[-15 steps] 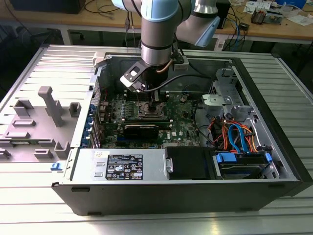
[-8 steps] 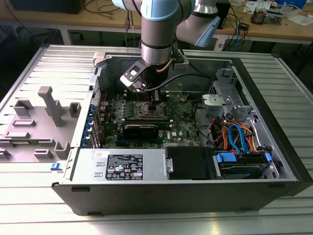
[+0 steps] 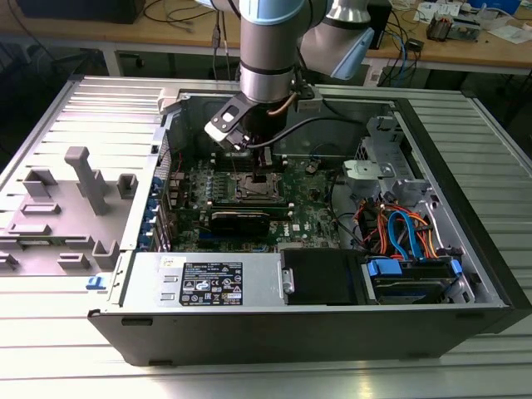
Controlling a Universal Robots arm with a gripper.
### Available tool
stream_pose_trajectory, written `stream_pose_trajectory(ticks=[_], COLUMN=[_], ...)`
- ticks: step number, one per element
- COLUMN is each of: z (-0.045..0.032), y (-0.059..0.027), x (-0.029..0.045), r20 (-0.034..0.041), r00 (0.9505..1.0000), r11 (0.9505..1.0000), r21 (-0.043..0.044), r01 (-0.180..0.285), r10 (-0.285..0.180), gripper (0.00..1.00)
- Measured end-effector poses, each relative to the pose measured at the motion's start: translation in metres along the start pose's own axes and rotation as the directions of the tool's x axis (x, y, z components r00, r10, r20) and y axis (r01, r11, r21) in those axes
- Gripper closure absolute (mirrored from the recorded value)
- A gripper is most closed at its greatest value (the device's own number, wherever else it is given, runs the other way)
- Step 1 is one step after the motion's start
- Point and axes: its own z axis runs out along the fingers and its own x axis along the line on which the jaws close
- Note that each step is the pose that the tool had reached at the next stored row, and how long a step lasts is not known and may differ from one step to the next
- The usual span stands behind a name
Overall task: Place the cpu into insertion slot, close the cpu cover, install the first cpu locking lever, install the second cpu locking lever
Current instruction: 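Install the first cpu locking lever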
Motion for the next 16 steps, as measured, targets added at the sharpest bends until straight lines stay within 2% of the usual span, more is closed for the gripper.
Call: stream_pose_trajectory(ticks=[3,7,10,12,13,14,16], z=[0.0,0.0,0.0,0.0,0.0,0.0,0.0], y=[0.0,0.0,0.0,0.0,0.0,0.0,0.0], x=[0.0,0.0,0.0,0.0,0.0,0.0,0.0], r20=[0.0007,0.0019,0.0037,0.0046,0.0051,0.006,0.0069], r00=[0.9982,0.9907,0.9748,0.9646,0.9583,0.9478,0.9354], r11=[0.9982,0.9907,0.9748,0.9645,0.9583,0.9477,0.9352], r21=[-0.0027,-0.006,-0.0098,-0.0116,-0.0125,-0.0139,-0.0153], r01=[0.061,0.136,0.223,0.264,0.286,0.319,0.354], r10=[-0.061,-0.136,-0.223,-0.264,-0.286,-0.319,-0.354], gripper=[0.89,0.89,0.89,0.89,0.89,0.89,0.89])
